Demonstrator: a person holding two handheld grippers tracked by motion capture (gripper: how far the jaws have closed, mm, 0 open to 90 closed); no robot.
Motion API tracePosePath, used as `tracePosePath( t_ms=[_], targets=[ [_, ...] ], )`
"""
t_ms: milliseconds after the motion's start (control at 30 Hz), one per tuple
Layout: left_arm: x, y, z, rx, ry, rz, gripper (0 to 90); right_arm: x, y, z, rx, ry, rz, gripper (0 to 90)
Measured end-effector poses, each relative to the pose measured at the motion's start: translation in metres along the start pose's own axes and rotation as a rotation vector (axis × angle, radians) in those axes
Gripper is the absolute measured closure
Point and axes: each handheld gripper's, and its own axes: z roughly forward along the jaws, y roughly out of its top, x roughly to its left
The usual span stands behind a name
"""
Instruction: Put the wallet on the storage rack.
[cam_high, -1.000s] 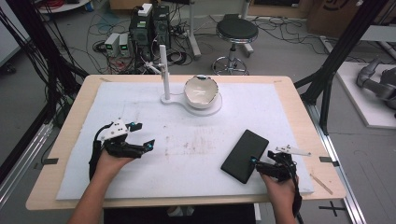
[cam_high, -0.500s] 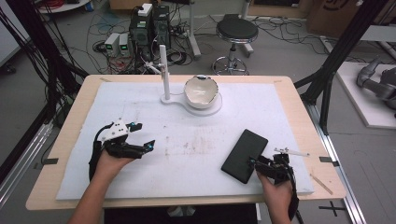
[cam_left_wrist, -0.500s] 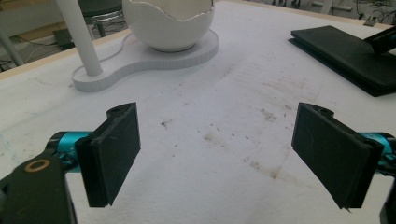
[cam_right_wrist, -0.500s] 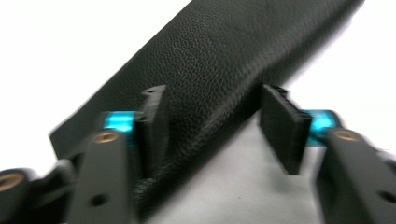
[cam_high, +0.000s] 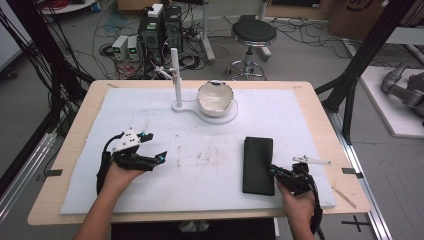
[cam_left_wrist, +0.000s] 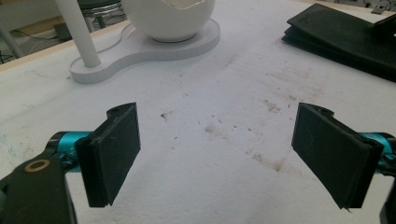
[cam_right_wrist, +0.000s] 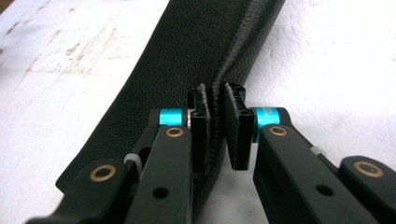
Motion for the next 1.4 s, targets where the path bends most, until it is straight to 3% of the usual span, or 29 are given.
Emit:
tracePosePath(
  t_ms=[133,233,567,833,1000,1100,1267,1300,1333,1400],
  targets=[
    [0.002,0.000,-0.002,-0.008,0.001,-0.009,15.5,-0.004,0.002,-0.002,-0.019,0.055,0.009,84.2],
    [0.003,0.000,-0.004,-0.021,0.000,-0.021,15.5,-0.001,0.006,-0.007,-0.056,0.084,-0.014,84.6],
    [0.006,0.004,-0.010,-0.052,-0.013,-0.026,15.5,0.021,0.027,-0.021,-0.100,0.095,-0.216,85.4],
    [0.005,0.007,-0.010,-0.072,-0.037,-0.035,15.5,0.041,0.051,-0.027,-0.095,0.115,-0.337,86.0],
    [0.003,0.011,-0.009,-0.096,-0.085,-0.041,15.5,0.060,0.071,-0.034,-0.075,0.127,-0.442,86.0],
    [-0.001,0.016,-0.006,-0.099,-0.114,-0.023,15.5,0.072,0.081,-0.034,-0.047,0.144,-0.512,86.0],
    [-0.007,0.022,-0.002,-0.113,-0.193,-0.002,15.5,0.094,0.090,-0.027,-0.019,0.211,-0.644,86.0],
    [-0.008,0.023,-0.001,-0.113,-0.210,0.002,15.5,0.104,0.092,-0.022,0.002,0.246,-0.699,86.0],
    [-0.009,0.024,0.000,-0.116,-0.226,0.001,15.5,0.104,0.092,-0.022,0.002,0.246,-0.699,86.0],
    [-0.012,0.026,0.002,-0.112,-0.250,0.005,15.4,0.114,0.093,-0.017,0.015,0.274,-0.743,86.0]
  ],
)
